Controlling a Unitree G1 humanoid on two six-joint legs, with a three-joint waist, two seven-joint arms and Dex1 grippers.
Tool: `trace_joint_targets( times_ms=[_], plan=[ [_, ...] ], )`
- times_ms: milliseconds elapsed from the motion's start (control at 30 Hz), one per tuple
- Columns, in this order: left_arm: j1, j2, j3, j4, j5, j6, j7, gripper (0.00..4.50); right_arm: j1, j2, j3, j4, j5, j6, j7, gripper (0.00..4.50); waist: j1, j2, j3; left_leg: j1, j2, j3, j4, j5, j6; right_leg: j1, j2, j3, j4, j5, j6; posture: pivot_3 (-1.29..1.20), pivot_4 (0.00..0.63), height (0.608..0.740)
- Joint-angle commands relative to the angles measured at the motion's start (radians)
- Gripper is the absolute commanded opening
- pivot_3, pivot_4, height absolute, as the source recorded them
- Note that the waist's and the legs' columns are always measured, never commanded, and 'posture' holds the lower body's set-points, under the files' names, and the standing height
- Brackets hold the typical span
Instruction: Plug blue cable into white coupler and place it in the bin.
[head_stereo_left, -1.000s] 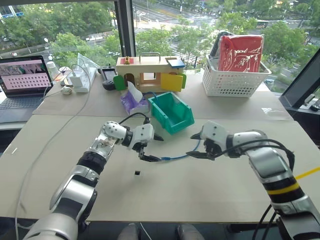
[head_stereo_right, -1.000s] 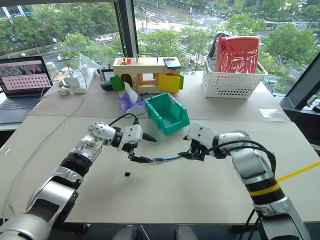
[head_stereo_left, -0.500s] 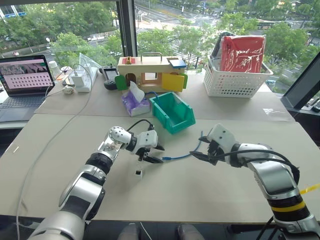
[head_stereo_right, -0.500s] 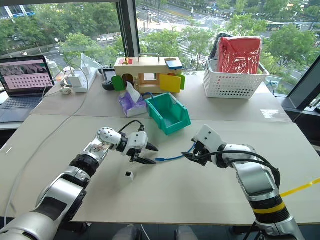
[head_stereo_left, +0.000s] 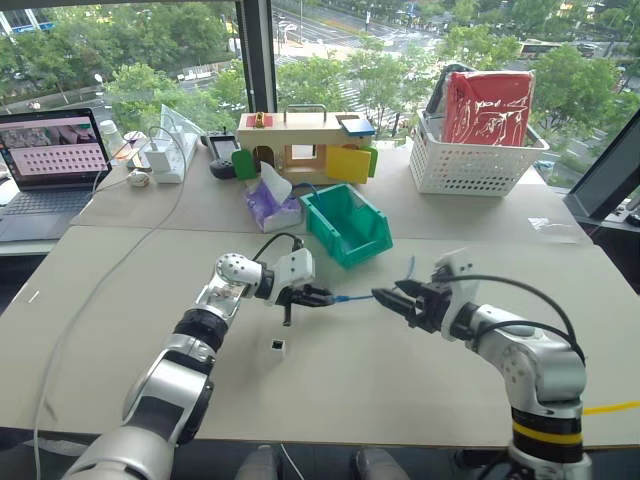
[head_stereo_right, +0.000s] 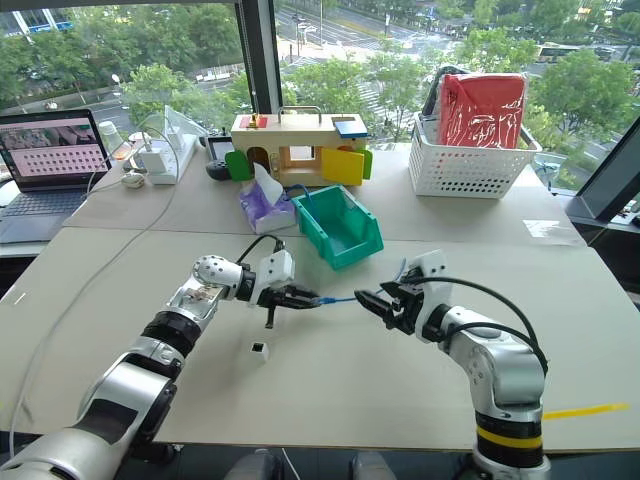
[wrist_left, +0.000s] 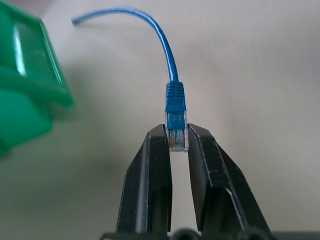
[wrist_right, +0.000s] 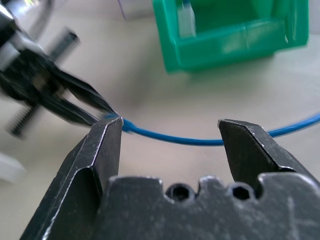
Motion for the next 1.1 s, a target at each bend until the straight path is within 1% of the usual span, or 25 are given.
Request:
trace_joint_targets(
  times_ms=[33, 133, 233, 333, 433, 533, 767, 1000, 1100],
  plan=[
    [0.035, -0.02, 0.03, -0.136, -0.075, 0.073, -0.001, 0.07, 0.085, 0.081, -0.104, -0.096, 0.098, 0.136, -0.099, 3.58, 0.0, 0.001, 0.0, 0.0, 0.0, 0.0, 0.0, 0.0, 0.0, 0.001, 0.0, 0.0, 0.0, 0.0, 0.0, 0.0, 0.15, 0.715],
    [0.052, -0.027, 0.019, -0.197, -0.084, 0.113, -0.002, 0.07, 0.127, 0.192, -0.159, -0.112, 0.125, 0.163, -0.191, 3.58, -0.003, 0.001, -0.001, 0.001, 0.0, 0.0, -0.001, 0.0, 0.0, 0.0, 0.0, 0.0, 0.0, 0.0, 0.0, 0.0, 0.15, 0.715],
    [0.073, -0.028, 0.008, -0.257, -0.096, 0.156, -0.009, 0.07, 0.096, 0.32, -0.233, -0.089, 0.167, 0.073, -0.3, 3.58, -0.012, 0.003, 0.0, 0.001, 0.0, 0.0, 0.0, 0.001, -0.001, 0.0, 0.0, 0.001, 0.001, 0.0, 0.0, 0.0, 0.15, 0.715],
    [0.1, -0.024, -0.007, -0.323, -0.107, 0.197, -0.024, 0.07, 0.081, 0.384, -0.261, -0.074, 0.235, 0.012, -0.38, 3.58, -0.024, 0.003, -0.001, 0.003, 0.0, 0.0, 0.0, 0.002, -0.002, 0.001, 0.0, 0.001, 0.001, 0.0, 0.0, 0.0, 0.15, 0.715],
    [0.117, -0.013, -0.018, -0.354, -0.101, 0.212, -0.031, 0.07, 0.112, 0.391, -0.217, -0.077, 0.28, -0.006, -0.42, 3.58, -0.03, 0.004, -0.001, 0.003, 0.0, -0.002, -0.002, 0.003, -0.001, 0.001, 0.002, 0.0, 0.001, 0.0, -0.001, 0.0, 0.15, 0.715],
    [0.119, 0.006, -0.031, -0.337, -0.077, 0.188, -0.031, 0.07, 0.144, 0.399, -0.169, -0.079, 0.322, -0.029, -0.455, 3.58, -0.035, 0.005, -0.001, 0.003, 0.0, -0.002, -0.002, 0.003, -0.001, 0.001, 0.001, 0.0, 0.001, 0.0, -0.001, 0.0, 0.15, 0.715],
    [0.1, 0.012, -0.026, -0.308, -0.074, 0.171, -0.021, 0.07, 0.176, 0.377, -0.124, -0.066, 0.458, -0.017, -0.545, 3.58, -0.031, 0.005, -0.001, 0.003, 0.0, -0.002, -0.002, 0.003, -0.001, 0.001, 0.001, 0.0, 0.001, 0.0, -0.001, 0.0, 0.15, 0.715],
    [0.093, 0.0, -0.029, -0.3, -0.075, 0.164, -0.01, 0.07, 0.188, 0.363, -0.081, -0.013, 0.55, -0.025, -0.615, 3.58, -0.032, 0.005, -0.001, 0.003, 0.0, -0.002, -0.002, 0.003, -0.001, 0.001, 0.001, 0.0, 0.0, 0.0, -0.001, 0.0, 0.15, 0.715],
    [0.089, -0.006, -0.028, -0.301, -0.077, 0.167, -0.005, 0.07, 0.194, 0.338, -0.055, 0.014, 0.592, -0.046, -0.649, 3.58, -0.031, 0.005, -0.001, 0.002, 0.0, -0.002, -0.003, 0.003, -0.001, 0.001, 0.001, 0.0, 0.0, 0.0, -0.001, 0.0, 0.15, 0.715]
  ],
)
